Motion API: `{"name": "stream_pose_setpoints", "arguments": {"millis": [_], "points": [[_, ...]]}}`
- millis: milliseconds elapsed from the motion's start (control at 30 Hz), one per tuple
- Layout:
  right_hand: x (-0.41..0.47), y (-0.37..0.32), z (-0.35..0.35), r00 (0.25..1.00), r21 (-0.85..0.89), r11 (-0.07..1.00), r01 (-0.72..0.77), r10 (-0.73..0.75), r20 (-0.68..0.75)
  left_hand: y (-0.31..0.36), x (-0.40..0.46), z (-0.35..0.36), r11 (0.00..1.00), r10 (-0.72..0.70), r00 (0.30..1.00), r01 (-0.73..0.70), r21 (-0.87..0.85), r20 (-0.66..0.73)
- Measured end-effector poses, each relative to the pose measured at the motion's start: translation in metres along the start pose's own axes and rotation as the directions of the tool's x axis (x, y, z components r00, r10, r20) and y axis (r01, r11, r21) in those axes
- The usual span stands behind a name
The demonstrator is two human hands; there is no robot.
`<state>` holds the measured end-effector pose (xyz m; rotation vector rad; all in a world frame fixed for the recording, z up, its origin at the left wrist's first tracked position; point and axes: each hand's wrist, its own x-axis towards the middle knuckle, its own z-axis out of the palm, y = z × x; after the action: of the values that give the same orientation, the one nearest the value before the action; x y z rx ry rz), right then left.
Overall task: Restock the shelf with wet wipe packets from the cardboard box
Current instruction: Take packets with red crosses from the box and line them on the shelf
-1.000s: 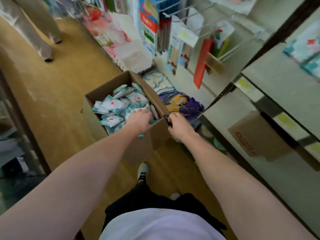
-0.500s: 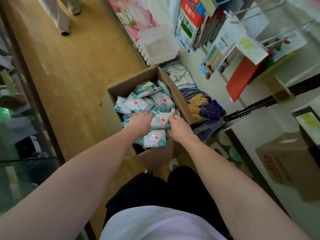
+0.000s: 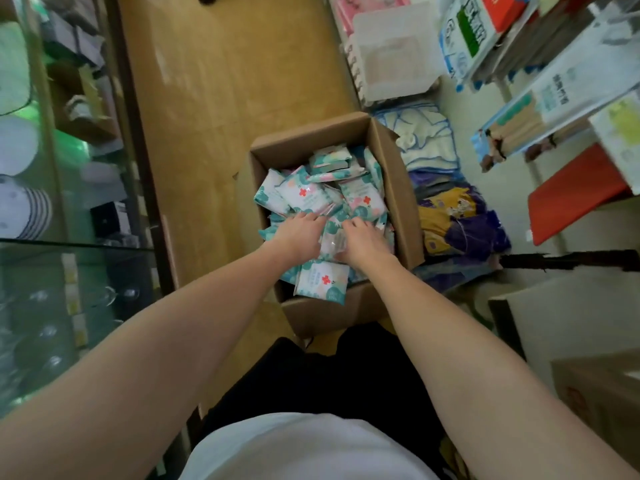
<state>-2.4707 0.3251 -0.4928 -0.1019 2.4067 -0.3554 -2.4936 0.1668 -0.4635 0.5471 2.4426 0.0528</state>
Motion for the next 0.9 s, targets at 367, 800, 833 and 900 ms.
{"name": "stream_pose_setpoints", "arguments": {"millis": [367,800,833,900], "points": [[0.008,-0.011,0.002,0.999,-0.151,0.988,-0.041,0.045,0.020,-0.006,-0.014,0.006,0.992,-0.097,0.995,0.100,-0.071,0.040],[-0.014,0.003,-0.024,0.987,-0.023,0.988,-0.155,0.153,-0.050,0.011,-0.022,-0.001,0.997,0.081,0.988,-0.081,-0.011,0.129],[-0.017,0.003,-0.021,0.987,-0.028,0.988,-0.152,0.150,-0.057,0.014,-0.021,0.001,0.995,0.103,0.984,-0.105,0.001,0.145],[-0.022,0.004,-0.015,0.986,-0.019,0.987,-0.159,0.158,-0.052,0.021,-0.019,0.007,0.987,0.153,0.968,-0.160,0.019,0.198]]}}
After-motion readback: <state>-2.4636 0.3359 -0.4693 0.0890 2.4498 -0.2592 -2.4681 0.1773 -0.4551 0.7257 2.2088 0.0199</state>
